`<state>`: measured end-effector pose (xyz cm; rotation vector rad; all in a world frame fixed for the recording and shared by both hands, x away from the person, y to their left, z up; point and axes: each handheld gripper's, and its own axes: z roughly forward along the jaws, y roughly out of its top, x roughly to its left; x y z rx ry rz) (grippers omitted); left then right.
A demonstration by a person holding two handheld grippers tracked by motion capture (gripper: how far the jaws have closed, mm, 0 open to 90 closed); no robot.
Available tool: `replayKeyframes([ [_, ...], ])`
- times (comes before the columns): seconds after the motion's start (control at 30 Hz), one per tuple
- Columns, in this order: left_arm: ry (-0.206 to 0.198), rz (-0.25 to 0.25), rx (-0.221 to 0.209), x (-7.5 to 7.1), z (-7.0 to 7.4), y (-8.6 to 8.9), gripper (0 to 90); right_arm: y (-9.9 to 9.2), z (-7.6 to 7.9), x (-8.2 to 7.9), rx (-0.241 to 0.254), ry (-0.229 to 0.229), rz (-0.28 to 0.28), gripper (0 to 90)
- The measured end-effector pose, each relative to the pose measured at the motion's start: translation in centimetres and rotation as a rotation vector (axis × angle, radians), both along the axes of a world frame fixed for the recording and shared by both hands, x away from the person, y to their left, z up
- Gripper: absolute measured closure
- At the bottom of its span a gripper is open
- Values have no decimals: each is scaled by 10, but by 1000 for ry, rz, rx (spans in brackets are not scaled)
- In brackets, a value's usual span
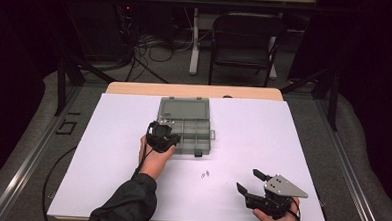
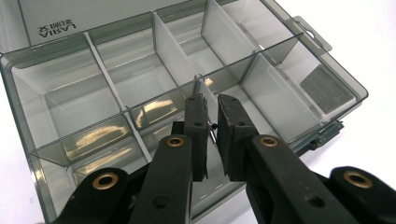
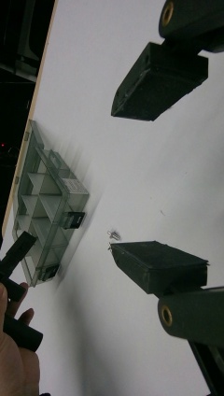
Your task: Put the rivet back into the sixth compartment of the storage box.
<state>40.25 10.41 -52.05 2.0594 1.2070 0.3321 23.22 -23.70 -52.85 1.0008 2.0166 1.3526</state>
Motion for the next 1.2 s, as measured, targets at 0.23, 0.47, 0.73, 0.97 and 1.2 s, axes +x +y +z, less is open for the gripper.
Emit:
replayKeyframes([
  [0.23,0,-6,3,0,1,1,821,0,0,0,-1,0,-2,283],
  [0.47,-50,-12,-21,-6,10,4,530,0,0,0,0,-1,-7,283],
  [0.73,-78,-56,-52,-16,21,7,415,0,0,0,-2,1,-5,283],
  [0.97,-99,-83,-71,-27,29,6,406,0,0,0,-1,1,-8,283],
  [1.2,-105,-133,-57,-38,33,0,405,0,0,0,0,2,-10,283],
])
